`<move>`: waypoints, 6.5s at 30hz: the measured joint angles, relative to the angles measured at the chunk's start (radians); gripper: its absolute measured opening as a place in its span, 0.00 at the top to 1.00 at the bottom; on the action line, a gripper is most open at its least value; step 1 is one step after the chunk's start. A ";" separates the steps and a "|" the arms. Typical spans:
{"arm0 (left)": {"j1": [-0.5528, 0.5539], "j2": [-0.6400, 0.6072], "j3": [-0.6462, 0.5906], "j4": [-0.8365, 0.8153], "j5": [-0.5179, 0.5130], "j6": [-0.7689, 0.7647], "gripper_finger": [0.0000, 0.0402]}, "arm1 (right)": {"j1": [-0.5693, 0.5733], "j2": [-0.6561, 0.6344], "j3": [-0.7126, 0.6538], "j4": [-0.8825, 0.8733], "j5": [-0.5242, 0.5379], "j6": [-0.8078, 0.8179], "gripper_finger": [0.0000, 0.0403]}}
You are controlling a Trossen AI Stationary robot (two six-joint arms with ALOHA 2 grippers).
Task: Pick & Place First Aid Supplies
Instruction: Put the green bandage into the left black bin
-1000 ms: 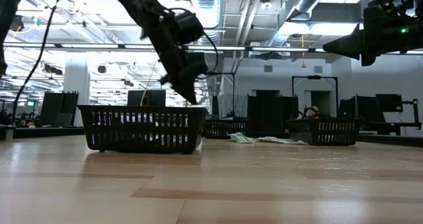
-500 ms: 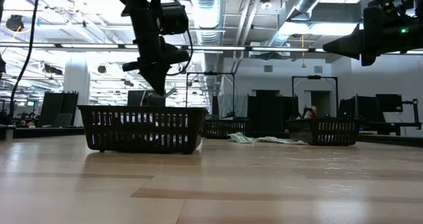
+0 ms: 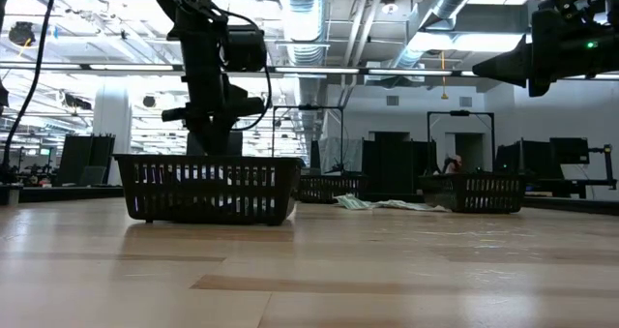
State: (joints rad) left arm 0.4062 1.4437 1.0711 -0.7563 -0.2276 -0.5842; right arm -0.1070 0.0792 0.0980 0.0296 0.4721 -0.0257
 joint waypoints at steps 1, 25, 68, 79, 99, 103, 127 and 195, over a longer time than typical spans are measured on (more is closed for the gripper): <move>0.000 0.000 0.000 0.010 0.000 0.000 0.85 | 0.000 0.000 0.000 0.000 0.000 0.000 0.98; 0.013 -0.225 -0.023 0.484 0.225 0.488 0.75 | 0.000 0.000 0.000 0.000 0.000 0.000 0.98; 0.040 -0.391 -0.518 1.297 0.367 0.272 0.75 | -0.301 0.781 0.427 0.073 -0.404 0.312 0.96; 0.040 -0.391 -0.518 1.297 0.367 0.273 0.75 | -0.391 1.363 0.935 -0.399 -0.579 -0.033 0.81; 0.038 -0.390 -0.518 1.297 0.367 0.273 0.75 | -0.326 1.748 1.129 -0.659 -0.577 -0.183 0.42; 0.038 -0.390 -0.518 1.297 0.368 0.273 0.75 | -0.312 1.782 1.129 -0.655 -0.563 -0.177 0.43; 0.038 -0.390 -0.518 1.296 0.368 0.266 0.75 | -0.303 1.857 1.126 -0.674 -0.444 -0.142 0.85; -0.063 -0.390 -0.518 1.240 0.543 0.239 0.75 | -0.119 1.858 1.184 -0.597 -0.471 -0.457 0.70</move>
State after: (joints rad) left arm 0.3431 1.0538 0.5529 0.4835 0.3153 -0.3450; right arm -0.2260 1.9371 1.2816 -0.5673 0.0010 -0.4828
